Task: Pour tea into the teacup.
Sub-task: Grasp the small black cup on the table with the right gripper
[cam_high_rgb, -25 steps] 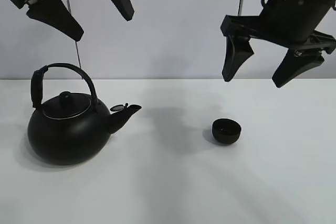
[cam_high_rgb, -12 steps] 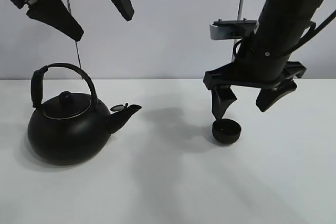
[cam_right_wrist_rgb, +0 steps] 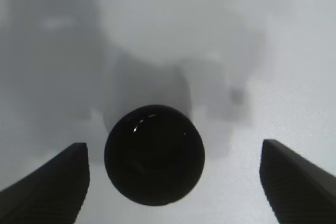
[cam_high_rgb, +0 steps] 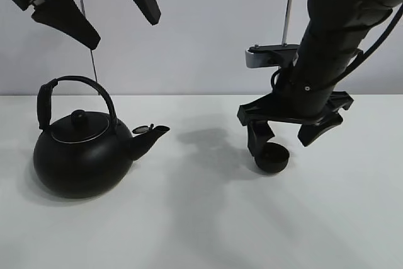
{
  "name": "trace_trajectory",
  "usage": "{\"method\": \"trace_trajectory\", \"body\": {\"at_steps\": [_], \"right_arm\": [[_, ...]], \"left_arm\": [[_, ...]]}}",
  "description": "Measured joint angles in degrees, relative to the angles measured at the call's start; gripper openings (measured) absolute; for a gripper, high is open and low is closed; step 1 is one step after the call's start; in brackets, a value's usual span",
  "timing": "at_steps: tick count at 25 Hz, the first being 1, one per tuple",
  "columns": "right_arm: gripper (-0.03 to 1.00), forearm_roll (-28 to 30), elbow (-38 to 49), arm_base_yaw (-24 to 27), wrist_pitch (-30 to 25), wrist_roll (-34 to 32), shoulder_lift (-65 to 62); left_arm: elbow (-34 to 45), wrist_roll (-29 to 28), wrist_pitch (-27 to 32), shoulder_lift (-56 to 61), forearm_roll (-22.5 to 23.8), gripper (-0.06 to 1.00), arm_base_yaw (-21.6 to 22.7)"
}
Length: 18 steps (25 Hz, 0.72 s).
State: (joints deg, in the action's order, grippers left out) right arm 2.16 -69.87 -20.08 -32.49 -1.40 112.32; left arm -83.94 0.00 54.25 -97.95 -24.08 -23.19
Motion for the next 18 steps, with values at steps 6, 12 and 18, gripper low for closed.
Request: {"method": "trace_trajectory", "body": {"at_steps": [6, 12, 18], "right_arm": [[0.61, -1.8, -0.3, 0.0, 1.0, 0.0, 1.9], [0.53, -2.2, -0.5, 0.0, 1.5, 0.0, 2.4], [0.47, -2.2, -0.5, 0.0, 2.0, -0.3, 2.4]], "left_arm": [[0.0, 0.0, 0.0, 0.0, 0.0, 0.63, 0.0], [0.0, 0.0, 0.0, 0.0, 0.0, 0.63, 0.0], [0.0, 0.0, 0.0, 0.0, 0.0, 0.63, 0.0]]}}
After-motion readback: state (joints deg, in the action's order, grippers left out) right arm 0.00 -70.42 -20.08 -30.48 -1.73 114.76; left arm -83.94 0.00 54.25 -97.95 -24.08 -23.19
